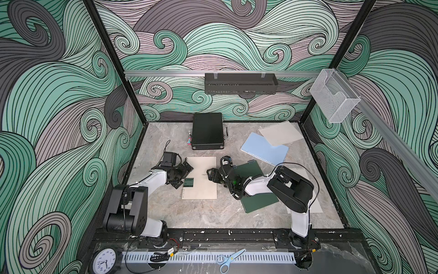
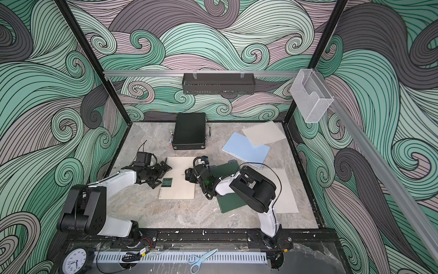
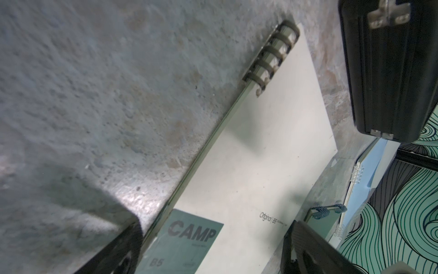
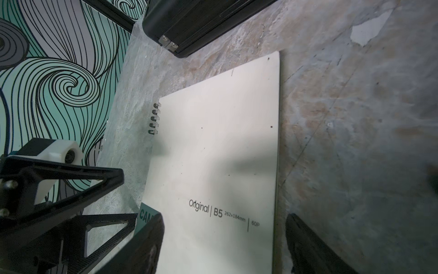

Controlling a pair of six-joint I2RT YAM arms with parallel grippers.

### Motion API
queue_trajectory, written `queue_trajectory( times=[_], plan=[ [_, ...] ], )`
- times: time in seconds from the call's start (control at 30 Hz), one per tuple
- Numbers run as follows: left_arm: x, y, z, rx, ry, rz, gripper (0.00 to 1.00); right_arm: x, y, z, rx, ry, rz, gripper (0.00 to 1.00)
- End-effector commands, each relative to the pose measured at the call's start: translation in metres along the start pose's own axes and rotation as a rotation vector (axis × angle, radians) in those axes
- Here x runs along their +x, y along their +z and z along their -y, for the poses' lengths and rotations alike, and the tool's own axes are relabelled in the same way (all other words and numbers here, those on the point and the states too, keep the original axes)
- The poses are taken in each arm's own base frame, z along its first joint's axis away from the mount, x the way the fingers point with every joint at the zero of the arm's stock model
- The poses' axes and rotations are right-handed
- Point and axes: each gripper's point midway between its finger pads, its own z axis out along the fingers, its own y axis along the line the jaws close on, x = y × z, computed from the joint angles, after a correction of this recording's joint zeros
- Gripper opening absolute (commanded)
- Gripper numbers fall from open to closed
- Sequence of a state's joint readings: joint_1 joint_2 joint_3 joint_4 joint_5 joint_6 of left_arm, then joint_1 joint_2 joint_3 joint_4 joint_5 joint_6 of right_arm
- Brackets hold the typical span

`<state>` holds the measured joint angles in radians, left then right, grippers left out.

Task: Tear off pages from different notebooks
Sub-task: Move the notebook to the center of the board, then open the notebook at the center of the board.

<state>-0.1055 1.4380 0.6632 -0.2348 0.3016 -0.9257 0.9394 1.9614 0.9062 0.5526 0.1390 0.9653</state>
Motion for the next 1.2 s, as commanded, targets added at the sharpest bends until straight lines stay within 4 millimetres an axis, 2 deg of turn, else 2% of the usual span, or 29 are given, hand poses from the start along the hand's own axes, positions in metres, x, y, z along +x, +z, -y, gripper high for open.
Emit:
queue_trajectory(
  times=[0.0,0.17,0.4,0.57,0.8,0.9,1.17],
  plan=[
    [0.029,0.014,-0.039,-0.133,-0.018,-0.094,0.99,0.015,0.005,0.004,0.031,-0.004,-0.065,0.78],
    [0.031,0.013,-0.038,-0.142,-0.002,-0.090,0.99,0.014,0.003,0.000,0.033,-0.015,-0.058,0.75],
    [0.032,0.008,-0.035,-0.138,0.016,-0.076,0.99,0.001,-0.012,-0.012,0.018,-0.034,-0.035,0.70],
    [0.034,0.007,-0.033,-0.130,0.025,-0.077,0.99,0.003,-0.015,-0.026,-0.024,-0.033,-0.051,0.65],
    [0.038,0.006,-0.031,-0.124,0.039,-0.087,0.99,0.002,-0.024,-0.036,-0.027,-0.045,-0.035,0.56],
    [0.038,0.000,-0.022,-0.094,0.057,-0.073,0.99,0.001,-0.028,-0.041,-0.042,-0.041,-0.036,0.52],
    [0.040,-0.004,-0.019,-0.090,0.074,-0.065,0.99,0.007,-0.034,-0.067,-0.131,-0.016,-0.060,0.43]
  ],
)
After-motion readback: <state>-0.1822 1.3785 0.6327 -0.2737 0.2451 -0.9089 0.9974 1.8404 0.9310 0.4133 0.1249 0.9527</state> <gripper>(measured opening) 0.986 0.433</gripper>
